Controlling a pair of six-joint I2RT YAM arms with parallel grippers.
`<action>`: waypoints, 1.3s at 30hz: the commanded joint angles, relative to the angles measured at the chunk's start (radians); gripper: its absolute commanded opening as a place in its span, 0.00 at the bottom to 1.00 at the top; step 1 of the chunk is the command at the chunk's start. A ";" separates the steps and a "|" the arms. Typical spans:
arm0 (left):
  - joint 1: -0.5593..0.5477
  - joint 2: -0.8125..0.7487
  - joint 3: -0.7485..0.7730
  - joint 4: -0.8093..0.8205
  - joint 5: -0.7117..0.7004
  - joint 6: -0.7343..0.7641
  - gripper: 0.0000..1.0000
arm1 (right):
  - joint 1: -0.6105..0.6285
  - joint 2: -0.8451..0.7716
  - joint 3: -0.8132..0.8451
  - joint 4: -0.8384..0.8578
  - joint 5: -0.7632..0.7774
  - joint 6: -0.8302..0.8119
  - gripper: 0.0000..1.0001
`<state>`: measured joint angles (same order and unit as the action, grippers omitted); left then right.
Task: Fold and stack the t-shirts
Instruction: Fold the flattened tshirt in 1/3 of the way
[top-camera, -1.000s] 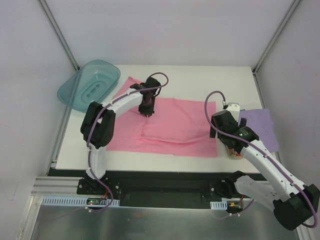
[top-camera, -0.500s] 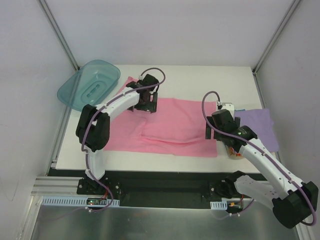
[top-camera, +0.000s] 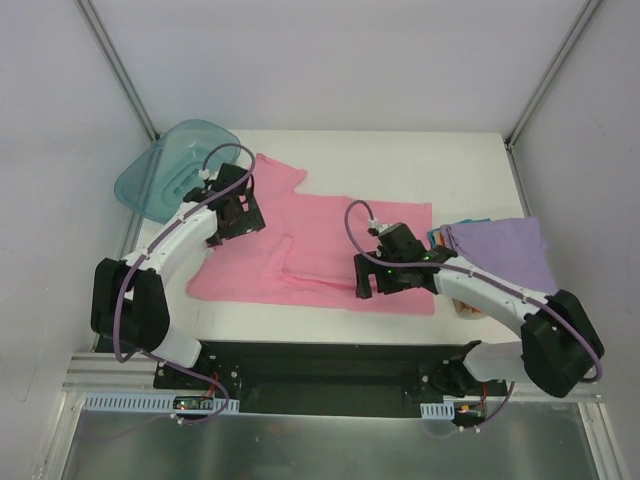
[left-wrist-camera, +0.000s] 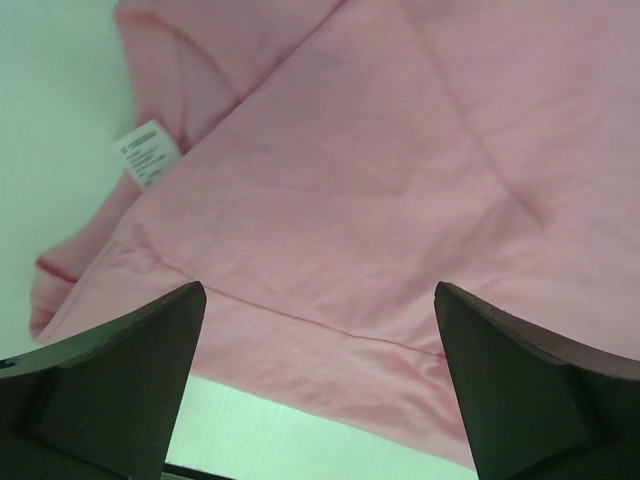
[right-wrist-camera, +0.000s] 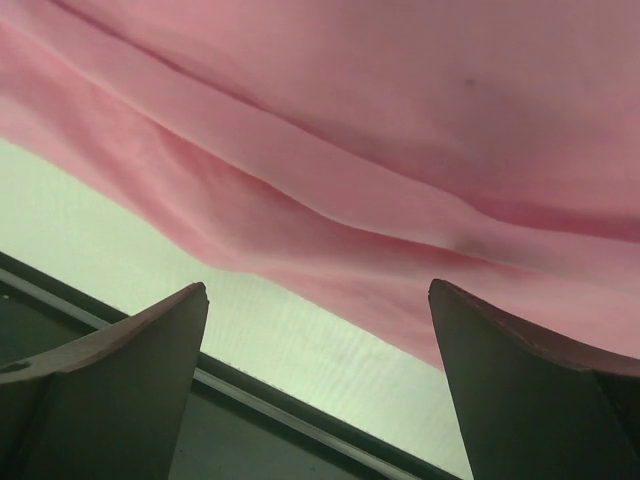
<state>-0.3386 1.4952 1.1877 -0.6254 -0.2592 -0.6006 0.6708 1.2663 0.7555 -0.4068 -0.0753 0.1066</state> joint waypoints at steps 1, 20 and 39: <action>0.065 -0.064 -0.138 0.052 0.084 -0.067 0.99 | 0.072 0.091 0.057 0.146 -0.076 0.080 0.97; 0.125 -0.110 -0.258 0.113 0.110 -0.065 0.99 | 0.055 0.297 0.240 0.046 0.204 0.084 0.97; 0.142 0.063 -0.200 0.208 0.173 -0.087 0.99 | 0.041 0.013 0.025 -0.083 0.209 0.142 0.96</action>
<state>-0.2073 1.5101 0.9543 -0.4408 -0.1040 -0.6643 0.7147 1.2663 0.8364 -0.4595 0.1589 0.2146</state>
